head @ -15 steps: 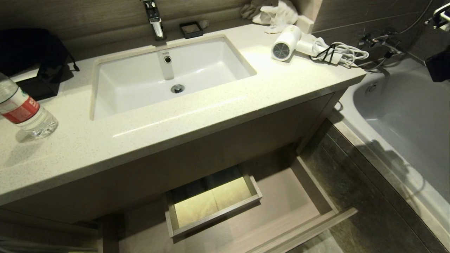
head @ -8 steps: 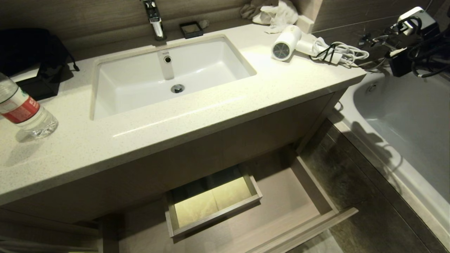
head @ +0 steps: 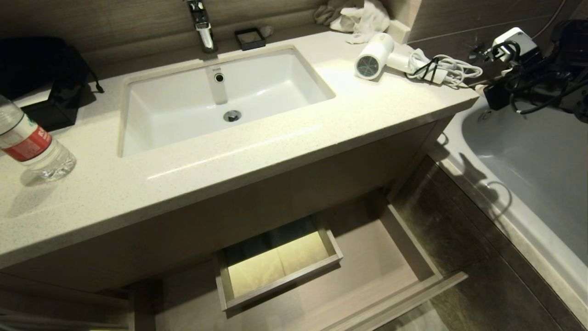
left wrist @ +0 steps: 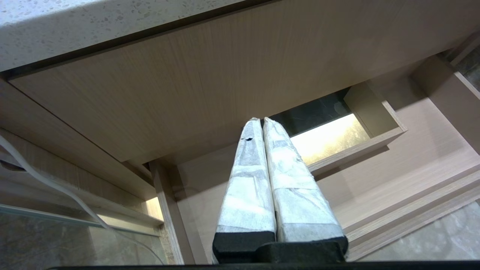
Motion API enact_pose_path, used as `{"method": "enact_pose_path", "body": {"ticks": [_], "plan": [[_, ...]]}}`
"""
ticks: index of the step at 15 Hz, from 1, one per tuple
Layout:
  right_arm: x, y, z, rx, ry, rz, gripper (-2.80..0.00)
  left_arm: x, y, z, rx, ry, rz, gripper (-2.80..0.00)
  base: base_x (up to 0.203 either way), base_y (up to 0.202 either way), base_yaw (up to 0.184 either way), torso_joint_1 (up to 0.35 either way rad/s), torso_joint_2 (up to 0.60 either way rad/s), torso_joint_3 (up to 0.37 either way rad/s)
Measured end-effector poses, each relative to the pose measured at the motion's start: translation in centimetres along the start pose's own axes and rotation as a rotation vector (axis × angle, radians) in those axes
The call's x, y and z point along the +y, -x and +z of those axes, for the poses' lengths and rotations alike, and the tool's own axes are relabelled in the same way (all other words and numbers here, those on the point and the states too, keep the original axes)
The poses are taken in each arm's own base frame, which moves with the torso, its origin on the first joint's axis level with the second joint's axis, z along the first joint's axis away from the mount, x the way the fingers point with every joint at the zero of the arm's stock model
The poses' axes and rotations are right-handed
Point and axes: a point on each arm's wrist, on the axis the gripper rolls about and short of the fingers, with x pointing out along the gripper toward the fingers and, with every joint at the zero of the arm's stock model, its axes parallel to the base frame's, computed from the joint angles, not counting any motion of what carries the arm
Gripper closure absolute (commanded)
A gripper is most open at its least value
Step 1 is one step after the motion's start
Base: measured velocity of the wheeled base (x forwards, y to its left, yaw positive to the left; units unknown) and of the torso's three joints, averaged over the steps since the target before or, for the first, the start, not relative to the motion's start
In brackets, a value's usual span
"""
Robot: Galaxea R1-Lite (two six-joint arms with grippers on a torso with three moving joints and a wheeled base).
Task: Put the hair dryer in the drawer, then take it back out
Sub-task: Pick up the hairdryer
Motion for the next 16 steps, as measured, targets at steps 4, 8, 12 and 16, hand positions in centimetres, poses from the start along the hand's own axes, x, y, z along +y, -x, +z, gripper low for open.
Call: {"method": "enact_pose_path", "body": {"ticks": [4, 8, 12, 16], "plan": [[0.5, -0.5, -0.1, -0.011, -0.001, 0.0, -2.8, 0.0, 0.0, 0.0, 0.0, 0.0, 0.0, 0.0, 0.0, 0.0, 0.0, 0.0, 0.0, 0.0], [1.3, -1.0, 0.2, -0.047, -0.001, 0.001, -2.8, 0.0, 0.0, 0.0, 0.0, 0.0, 0.0, 0.0, 0.0, 0.0, 0.0, 0.0, 0.0, 0.0], [1.9, -1.9, 0.4, -0.122, 0.011, -0.036, -2.8, 0.0, 0.0, 0.0, 0.0, 0.0, 0.0, 0.0, 0.0, 0.0, 0.0, 0.0, 0.0, 0.0], [2.5, -3.0, -0.2, -0.146, 0.024, -0.054, -2.8, 0.0, 0.0, 0.0, 0.0, 0.0, 0.0, 0.0, 0.0, 0.0, 0.0, 0.0, 0.0, 0.0]]}}
